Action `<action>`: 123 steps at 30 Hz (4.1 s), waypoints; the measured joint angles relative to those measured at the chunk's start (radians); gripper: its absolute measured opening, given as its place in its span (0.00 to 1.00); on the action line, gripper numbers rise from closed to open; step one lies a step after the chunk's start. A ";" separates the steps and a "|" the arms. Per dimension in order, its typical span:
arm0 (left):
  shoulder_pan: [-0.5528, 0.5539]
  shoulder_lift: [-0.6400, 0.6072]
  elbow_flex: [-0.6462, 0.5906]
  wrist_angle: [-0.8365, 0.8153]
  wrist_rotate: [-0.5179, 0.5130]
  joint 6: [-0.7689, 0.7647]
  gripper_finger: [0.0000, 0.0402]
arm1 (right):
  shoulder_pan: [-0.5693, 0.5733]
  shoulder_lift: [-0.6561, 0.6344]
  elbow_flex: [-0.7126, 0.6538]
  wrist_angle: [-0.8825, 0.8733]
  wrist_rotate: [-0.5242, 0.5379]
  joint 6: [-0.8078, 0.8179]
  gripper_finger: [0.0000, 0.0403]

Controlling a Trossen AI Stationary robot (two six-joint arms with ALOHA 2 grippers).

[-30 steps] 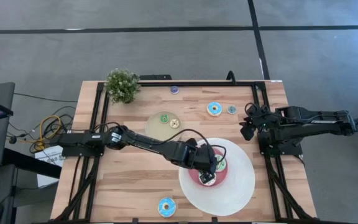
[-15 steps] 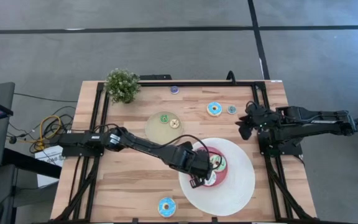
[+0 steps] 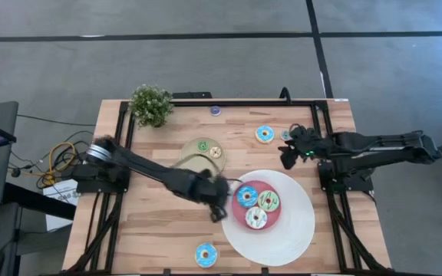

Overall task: Pick & Place donuts
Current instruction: Put the small blue donut on the brown plate

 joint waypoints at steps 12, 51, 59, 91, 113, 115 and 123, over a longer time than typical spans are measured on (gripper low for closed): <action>0.000 -0.626 -0.597 0.188 -0.072 -0.119 0.00 | -0.453 0.366 0.108 -0.052 -0.187 -0.007 0.74; 0.000 -1.132 -0.723 -0.132 -0.209 -0.039 0.00 | -0.711 0.743 0.109 0.091 -0.321 0.032 0.60; 0.000 -1.132 -0.723 -0.142 -0.209 -0.039 0.00 | -0.711 0.742 0.109 0.087 -0.326 0.047 0.49; 0.000 -1.132 -0.723 -0.141 -0.206 -0.047 0.00 | -0.171 0.819 0.526 0.548 -0.458 -0.047 0.48; 0.000 -1.132 -0.723 -0.140 -0.195 -0.062 0.00 | -0.071 1.527 1.300 -0.044 -0.457 -0.323 0.50; 0.000 -1.132 -0.723 -0.140 -0.186 -0.063 0.00 | -0.076 1.529 1.305 -0.063 -0.457 -0.323 0.52; 0.000 -1.132 -0.723 -0.140 -0.180 -0.060 0.00 | -0.093 1.510 1.308 -0.061 -0.458 -0.322 0.62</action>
